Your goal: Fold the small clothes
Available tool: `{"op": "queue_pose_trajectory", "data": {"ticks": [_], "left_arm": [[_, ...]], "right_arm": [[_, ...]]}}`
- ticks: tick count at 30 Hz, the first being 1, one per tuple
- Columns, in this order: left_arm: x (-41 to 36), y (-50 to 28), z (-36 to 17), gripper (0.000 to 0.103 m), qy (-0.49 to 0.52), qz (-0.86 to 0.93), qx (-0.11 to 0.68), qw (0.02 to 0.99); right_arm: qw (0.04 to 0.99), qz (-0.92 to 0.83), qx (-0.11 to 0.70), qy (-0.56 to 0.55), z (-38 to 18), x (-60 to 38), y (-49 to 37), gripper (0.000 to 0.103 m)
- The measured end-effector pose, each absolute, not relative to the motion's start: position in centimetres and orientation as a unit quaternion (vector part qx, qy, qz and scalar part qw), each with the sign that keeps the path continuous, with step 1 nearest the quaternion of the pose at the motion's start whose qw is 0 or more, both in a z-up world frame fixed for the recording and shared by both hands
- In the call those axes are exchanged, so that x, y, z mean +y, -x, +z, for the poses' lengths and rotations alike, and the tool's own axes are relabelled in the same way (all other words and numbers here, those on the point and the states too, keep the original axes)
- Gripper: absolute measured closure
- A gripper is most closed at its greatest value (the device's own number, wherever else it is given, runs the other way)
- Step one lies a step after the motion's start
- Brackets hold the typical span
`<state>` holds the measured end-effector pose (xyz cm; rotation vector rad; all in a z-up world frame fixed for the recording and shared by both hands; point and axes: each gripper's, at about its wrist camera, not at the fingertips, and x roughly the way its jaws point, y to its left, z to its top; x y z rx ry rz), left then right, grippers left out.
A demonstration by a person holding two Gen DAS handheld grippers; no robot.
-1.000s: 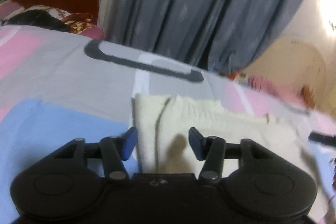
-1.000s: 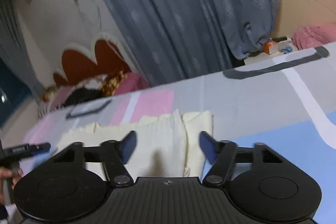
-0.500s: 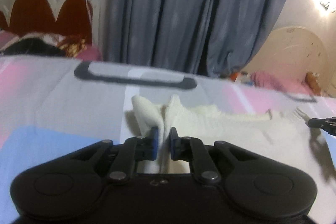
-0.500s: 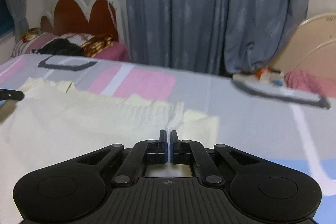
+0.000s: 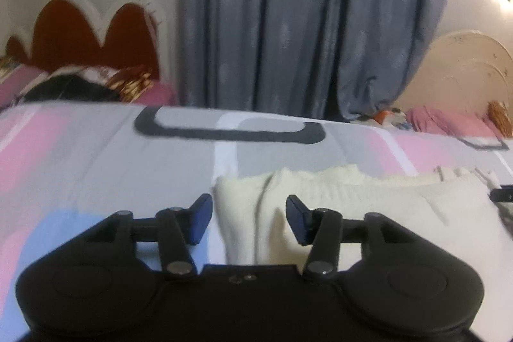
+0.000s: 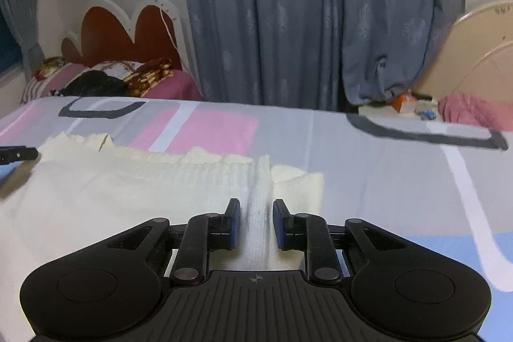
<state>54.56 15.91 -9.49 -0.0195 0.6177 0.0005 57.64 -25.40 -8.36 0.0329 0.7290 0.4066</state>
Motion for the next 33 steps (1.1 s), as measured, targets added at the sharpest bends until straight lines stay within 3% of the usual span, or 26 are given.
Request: {"op": "queue_pose_trajectory", "data": {"ticks": [2,5,7,8,10,15,20,21,23,24,25,26,27,28,29,31,32,33], "left_arm": [[15.0,-55.3,-9.5,0.059,-0.019,-0.011,0.305,0.952],[14.2,-56.5,-10.5,0.073,-0.042,-0.025,0.335,0.941],[14.0,-56.8,-11.2,0.094,-0.049,-0.036,0.349,0.935],[13.7,-56.7,-11.3,0.101,-0.056,-0.039,0.345,0.936],[13.3,-56.0,-10.8,0.101,-0.064,-0.032,0.318,0.945],[13.2,-55.6,-9.6,0.101,-0.043,-0.024,0.267,0.962],[13.0,-58.5,-11.8,0.1,-0.046,-0.013,0.333,0.942],[13.0,-58.6,-12.2,0.097,-0.048,-0.011,0.334,0.941],[12.7,-58.1,-11.7,0.076,-0.055,0.021,0.327,0.943],[12.5,-57.6,-11.0,0.052,-0.056,0.037,0.322,0.944],[12.1,-56.5,-10.1,0.034,-0.056,0.04,0.301,0.951],[11.5,-55.1,-9.2,0.025,-0.052,0.028,0.266,0.962],[10.5,-53.9,-8.5,0.009,-0.052,-0.002,0.24,0.969],[9.2,-53.5,-8.2,0.003,-0.057,-0.034,0.236,0.969],[7.6,-53.6,-8.1,0.006,-0.062,-0.062,0.244,0.966],[5.1,-54.3,-8.7,0.023,-0.076,-0.087,0.268,0.956],[4.3,-54.7,-9.2,0.028,-0.079,-0.094,0.283,0.951],[4.0,-55.1,-9.8,0.03,-0.078,-0.101,0.296,0.947]], "right_arm": [[0.911,0.203,0.357,-0.014,-8.5,-25.5,-57.8,0.081],[0.91,0.206,0.359,-0.005,-8.5,-25.0,-57.8,0.082],[0.912,0.208,0.353,0.007,-8.4,-24.8,-57.7,0.086],[0.912,0.209,0.352,0.013,-8.4,-24.7,-57.6,0.095],[0.915,0.21,0.344,0.024,-8.3,-24.5,-57.3,0.1],[0.938,0.192,0.288,0.021,-6.6,-25.3,-56.3,0.101],[0.93,0.177,0.32,0.036,-8.2,-24.4,-57.9,0.101],[0.919,0.178,0.348,0.046,-9.1,-23.8,-58.4,0.101],[0.922,0.17,0.343,0.064,-9.6,-23.1,-58.1,0.099],[0.923,0.157,0.344,0.069,-9.2,-22.9,-57.9,0.097],[0.928,0.139,0.338,0.069,-8.4,-22.7,-57.4,0.08],[0.935,0.137,0.321,0.06,-7.6,-22.8,-56.6,0.052],[0.942,0.16,0.292,0.038,-6.6,-22.8,-55.6,0.042],[0.941,0.18,0.284,0.029,-6.1,-22.1,-55.0,0.036],[0.937,0.197,0.286,0.03,-5.8,-21.1,-54.8,0.036],[0.926,0.239,0.291,0.04,-5.7,-18.2,-54.6,0.04],[0.918,0.255,0.299,0.045,-5.8,-16.9,-54.7,0.064],[0.909,0.266,0.316,0.05,-6.1,-15.6,-54.9,0.08]]}}
